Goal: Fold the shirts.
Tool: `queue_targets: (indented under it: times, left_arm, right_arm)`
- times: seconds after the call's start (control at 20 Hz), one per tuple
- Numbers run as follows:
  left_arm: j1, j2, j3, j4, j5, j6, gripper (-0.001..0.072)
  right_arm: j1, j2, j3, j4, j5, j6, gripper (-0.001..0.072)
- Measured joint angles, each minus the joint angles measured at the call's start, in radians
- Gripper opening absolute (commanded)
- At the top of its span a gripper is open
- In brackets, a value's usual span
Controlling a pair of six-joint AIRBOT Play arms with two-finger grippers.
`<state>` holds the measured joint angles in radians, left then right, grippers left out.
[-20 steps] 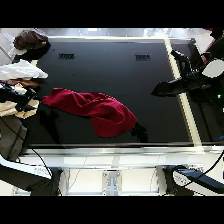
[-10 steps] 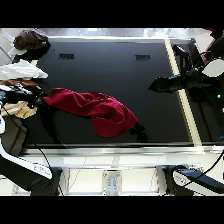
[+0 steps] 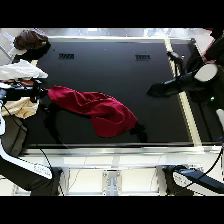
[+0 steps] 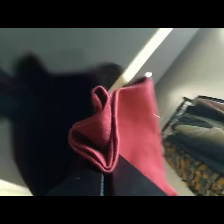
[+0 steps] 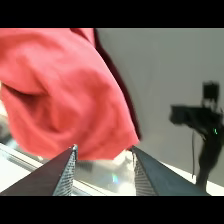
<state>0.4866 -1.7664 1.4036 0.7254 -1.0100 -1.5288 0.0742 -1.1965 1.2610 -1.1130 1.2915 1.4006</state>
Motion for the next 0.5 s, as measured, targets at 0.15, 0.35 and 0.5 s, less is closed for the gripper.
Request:
queue_targets:
  times: [0.15, 0.35, 0.5]
  left_arm:
    - [0.011, 0.056, 0.000, -0.024, -0.005, 0.023, 0.0015]
    - [0.017, 0.110, 0.000, -0.040, -0.040, 0.050, 0.0015]
    - [0.018, 0.125, 0.000, -0.043, -0.074, 0.063, 0.0015]
  right_arm:
    - [-0.003, -0.022, -0.164, 0.029, -0.101, 0.013, 0.0393]
    - [-0.047, -0.099, -0.349, 0.233, -0.190, -0.024, 0.0400]
    - [-0.046, -0.169, -0.424, 0.337, -0.195, -0.063, 0.0455]
